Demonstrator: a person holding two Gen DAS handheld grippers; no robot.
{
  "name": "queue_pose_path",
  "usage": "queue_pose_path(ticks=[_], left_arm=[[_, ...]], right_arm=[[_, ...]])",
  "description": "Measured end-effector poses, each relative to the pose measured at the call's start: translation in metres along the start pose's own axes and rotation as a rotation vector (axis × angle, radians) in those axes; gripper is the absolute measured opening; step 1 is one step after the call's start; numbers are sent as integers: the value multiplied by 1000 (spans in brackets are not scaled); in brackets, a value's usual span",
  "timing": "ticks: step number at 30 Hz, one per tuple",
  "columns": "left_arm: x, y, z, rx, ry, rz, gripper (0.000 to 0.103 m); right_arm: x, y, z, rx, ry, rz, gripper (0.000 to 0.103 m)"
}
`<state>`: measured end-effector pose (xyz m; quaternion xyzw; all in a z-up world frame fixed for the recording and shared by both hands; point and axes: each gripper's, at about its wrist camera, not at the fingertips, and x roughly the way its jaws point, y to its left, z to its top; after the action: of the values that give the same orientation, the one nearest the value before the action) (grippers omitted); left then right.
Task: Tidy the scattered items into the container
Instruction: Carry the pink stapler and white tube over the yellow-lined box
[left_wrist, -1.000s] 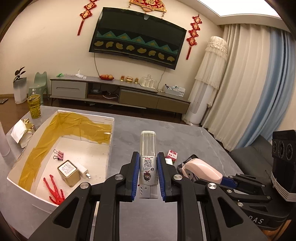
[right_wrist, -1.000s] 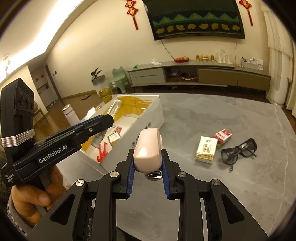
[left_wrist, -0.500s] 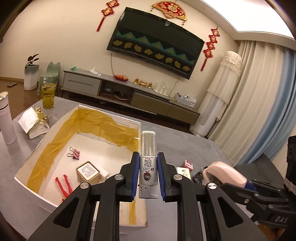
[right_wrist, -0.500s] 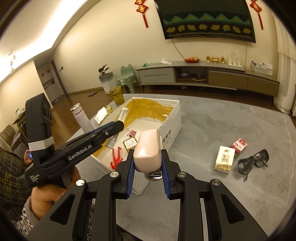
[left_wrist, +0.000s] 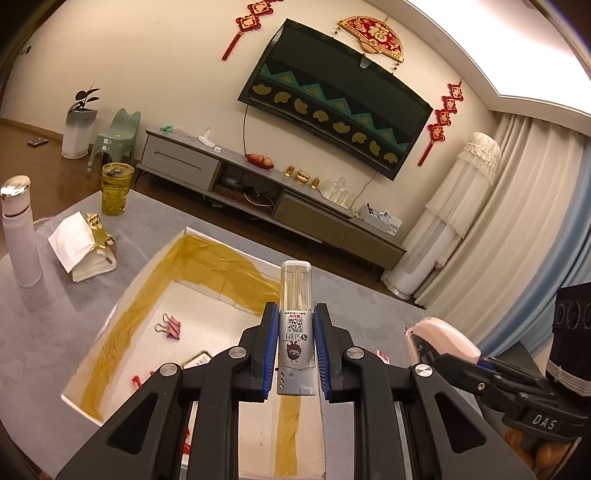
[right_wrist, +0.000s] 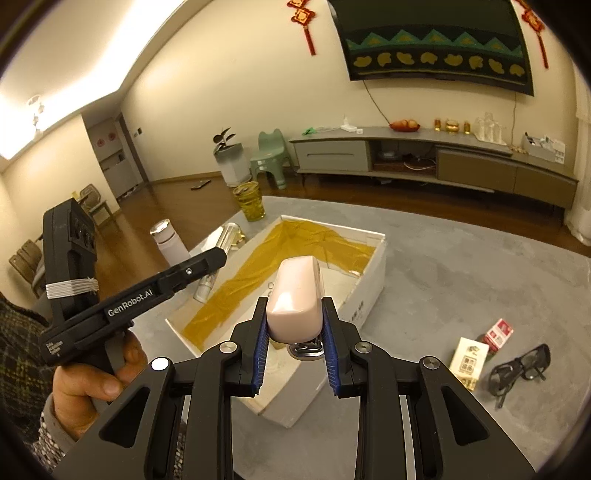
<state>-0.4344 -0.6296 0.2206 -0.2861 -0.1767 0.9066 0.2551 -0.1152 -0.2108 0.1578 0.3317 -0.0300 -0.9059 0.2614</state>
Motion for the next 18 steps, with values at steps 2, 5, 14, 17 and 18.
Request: queue_pose_path(ticks=[2,5,14,17,18], left_arm=[[5,5,6,-2,16,5,20],[18,13,13,-21,56,1,20],[70,28,21,-101,215,-22,20],[83,26,24,-90,243,-12,20],[87,25,25,-82,249,-4,20]], right_arm=[[8,-1,4,1,5,8,27],[24,-6,10,19,26,29,27],[69,-32,24,102,101,94,27],[84,-37,27,114,123,104,27],[90,-38,29,112,130,104,27]])
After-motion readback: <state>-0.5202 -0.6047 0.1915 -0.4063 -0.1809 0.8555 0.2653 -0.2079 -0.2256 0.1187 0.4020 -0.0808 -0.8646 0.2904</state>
